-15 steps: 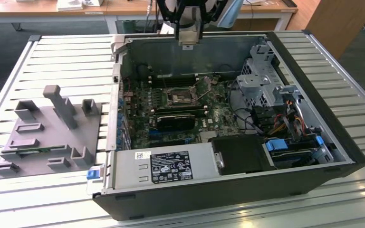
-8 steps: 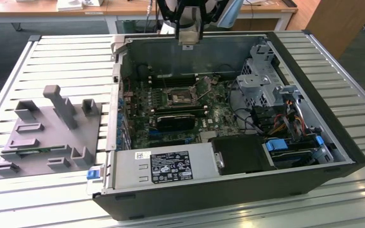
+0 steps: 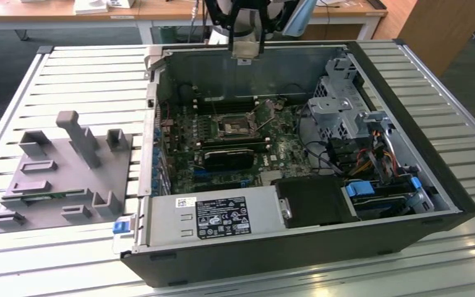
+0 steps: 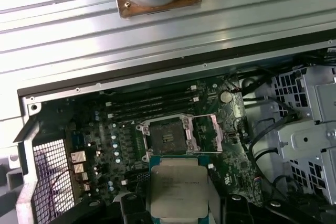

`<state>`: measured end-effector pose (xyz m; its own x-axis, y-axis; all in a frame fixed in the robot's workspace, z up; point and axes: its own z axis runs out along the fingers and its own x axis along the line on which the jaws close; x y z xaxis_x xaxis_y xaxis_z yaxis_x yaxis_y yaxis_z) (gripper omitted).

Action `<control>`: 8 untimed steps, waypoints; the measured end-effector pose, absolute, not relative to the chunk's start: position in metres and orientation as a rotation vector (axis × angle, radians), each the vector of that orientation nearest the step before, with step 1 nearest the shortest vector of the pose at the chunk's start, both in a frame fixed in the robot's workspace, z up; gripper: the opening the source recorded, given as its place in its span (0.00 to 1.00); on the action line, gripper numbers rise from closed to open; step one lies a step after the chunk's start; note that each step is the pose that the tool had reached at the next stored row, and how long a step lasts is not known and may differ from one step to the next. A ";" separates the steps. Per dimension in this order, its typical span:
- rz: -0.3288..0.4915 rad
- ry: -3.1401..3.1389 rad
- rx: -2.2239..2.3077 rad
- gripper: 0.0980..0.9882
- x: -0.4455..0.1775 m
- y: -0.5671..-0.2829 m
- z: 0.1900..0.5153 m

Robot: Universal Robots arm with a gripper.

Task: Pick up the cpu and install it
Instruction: 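Place the cpu into insertion slot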

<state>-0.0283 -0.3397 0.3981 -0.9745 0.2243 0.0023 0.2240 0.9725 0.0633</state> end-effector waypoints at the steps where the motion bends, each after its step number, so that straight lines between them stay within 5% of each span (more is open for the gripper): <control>1: 0.099 3.112 0.377 0.48 -0.028 -0.340 0.398; 8: 0.098 3.090 0.513 0.48 -0.028 -0.340 0.398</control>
<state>-0.0283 -0.3397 0.3978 -0.9464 0.3230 0.0022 0.3225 0.9445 0.0628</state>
